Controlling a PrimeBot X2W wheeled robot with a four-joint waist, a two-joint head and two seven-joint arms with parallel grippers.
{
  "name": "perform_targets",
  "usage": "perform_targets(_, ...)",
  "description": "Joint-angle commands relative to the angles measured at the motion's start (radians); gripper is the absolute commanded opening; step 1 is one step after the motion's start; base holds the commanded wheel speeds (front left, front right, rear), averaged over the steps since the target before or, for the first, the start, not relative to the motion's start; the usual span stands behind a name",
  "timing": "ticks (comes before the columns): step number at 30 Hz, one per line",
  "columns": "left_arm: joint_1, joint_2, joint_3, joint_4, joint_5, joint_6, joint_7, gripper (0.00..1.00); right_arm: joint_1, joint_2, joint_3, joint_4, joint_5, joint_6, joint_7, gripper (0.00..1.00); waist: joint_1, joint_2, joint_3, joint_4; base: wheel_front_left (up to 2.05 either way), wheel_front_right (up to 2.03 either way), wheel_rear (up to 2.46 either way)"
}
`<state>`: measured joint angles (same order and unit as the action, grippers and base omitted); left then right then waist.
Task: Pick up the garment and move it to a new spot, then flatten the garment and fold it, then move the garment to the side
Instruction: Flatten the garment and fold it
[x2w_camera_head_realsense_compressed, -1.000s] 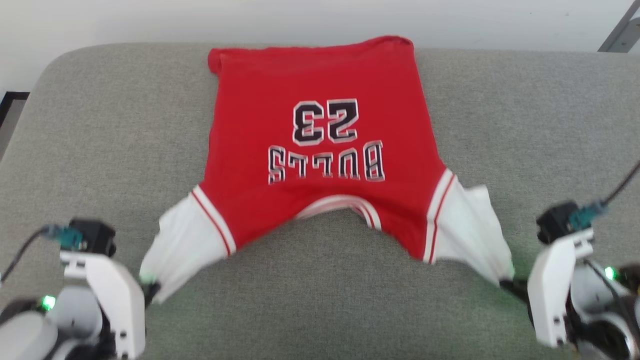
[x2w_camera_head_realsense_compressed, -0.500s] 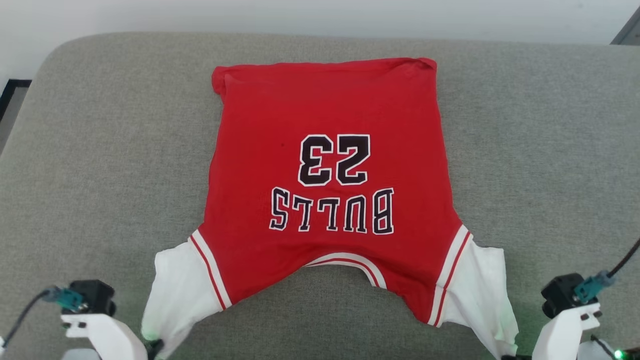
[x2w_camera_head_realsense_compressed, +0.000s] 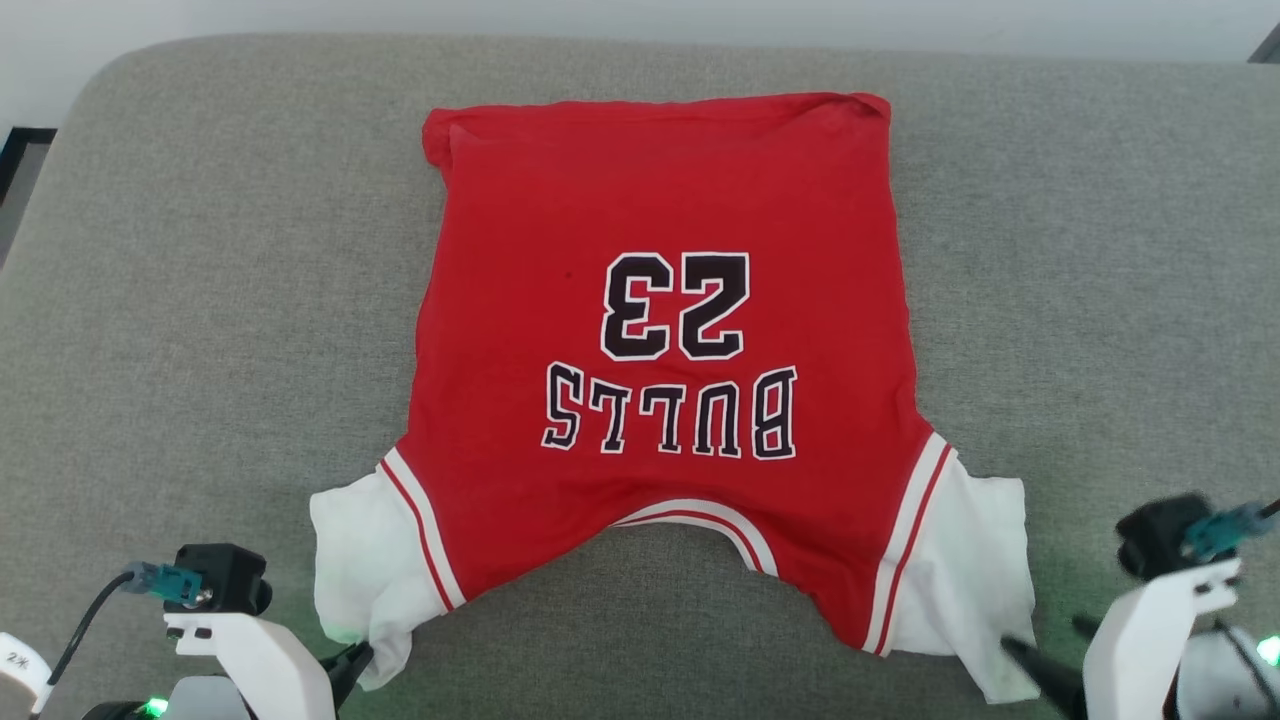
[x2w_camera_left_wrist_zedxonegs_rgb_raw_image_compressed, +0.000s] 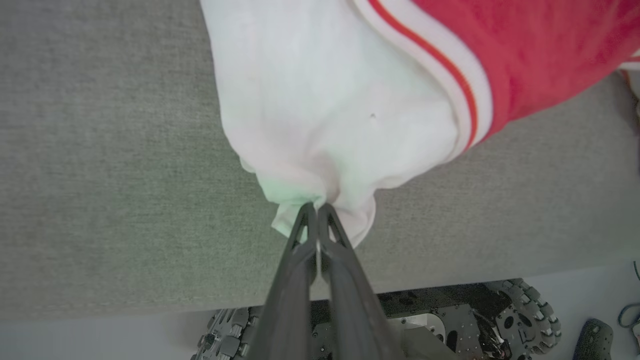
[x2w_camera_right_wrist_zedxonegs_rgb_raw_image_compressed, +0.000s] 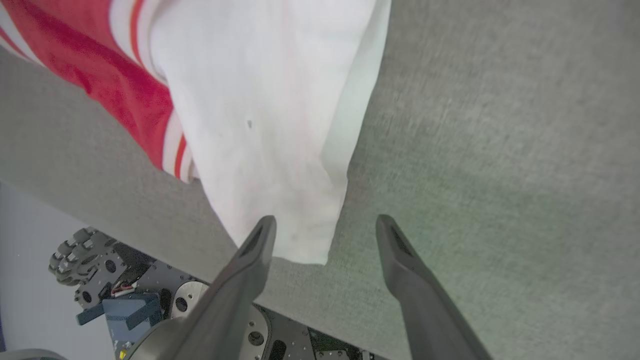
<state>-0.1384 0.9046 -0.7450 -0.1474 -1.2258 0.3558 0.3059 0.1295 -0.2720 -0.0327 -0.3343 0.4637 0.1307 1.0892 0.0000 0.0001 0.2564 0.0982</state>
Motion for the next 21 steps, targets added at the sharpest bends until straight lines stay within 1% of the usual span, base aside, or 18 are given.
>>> perform_targets(1,-0.016,-0.010,0.001,0.004,0.009,-0.007,-0.007,0.00,-0.030,0.003,-0.010,-0.035,-0.007,0.000,-0.015,1.00,0.0000,-0.0001,0.009,0.005,0.00,0.00,0.00)
perform_targets(6,-0.041,-0.022,0.006,0.006,0.024,-0.023,-0.017,0.00,-0.127,0.013,-0.021,-0.106,-0.048,0.000,-0.072,1.00,0.0000,-0.0001,0.033,0.017,0.00,0.00,0.00)
perform_targets(10,-0.067,-0.035,0.002,0.009,0.032,-0.034,-0.017,0.00,-0.256,0.027,-0.015,-0.078,-0.107,0.000,-0.156,1.00,0.0000,-0.0001,0.056,0.033,0.00,0.00,0.00)
perform_targets(11,-0.067,-0.035,0.002,0.009,0.032,-0.034,-0.017,0.00,-0.256,0.027,-0.015,-0.078,-0.107,0.000,-0.156,1.00,0.0000,-0.0001,0.056,0.033,0.00,0.00,0.00)
perform_targets(13,-0.082,-0.043,-0.002,0.010,0.041,-0.042,-0.013,0.00,-0.334,0.034,-0.007,-0.038,-0.129,0.000,-0.199,1.00,0.0000,-0.0001,0.068,0.046,0.00,0.00,0.00)
perform_targets(15,-0.101,-0.052,-0.007,0.013,0.048,-0.053,-0.009,0.00,-0.413,0.017,0.012,0.017,-0.154,0.000,-0.245,1.00,0.0000,-0.0001,0.082,0.063,0.00,0.00,0.00)
perform_targets(16,-0.110,-0.057,-0.009,0.014,0.052,-0.058,-0.006,0.00,-0.450,0.020,0.015,0.049,-0.160,0.000,-0.265,1.00,0.0000,-0.0001,0.089,0.072,0.00,0.00,0.00)
perform_targets(21,-0.156,-0.091,-0.024,0.028,0.071,-0.084,0.004,0.00,-0.641,-0.012,0.026,0.252,-0.191,0.000,-0.344,1.00,0.0000,-0.0001,0.119,0.125,0.00,0.00,0.00)
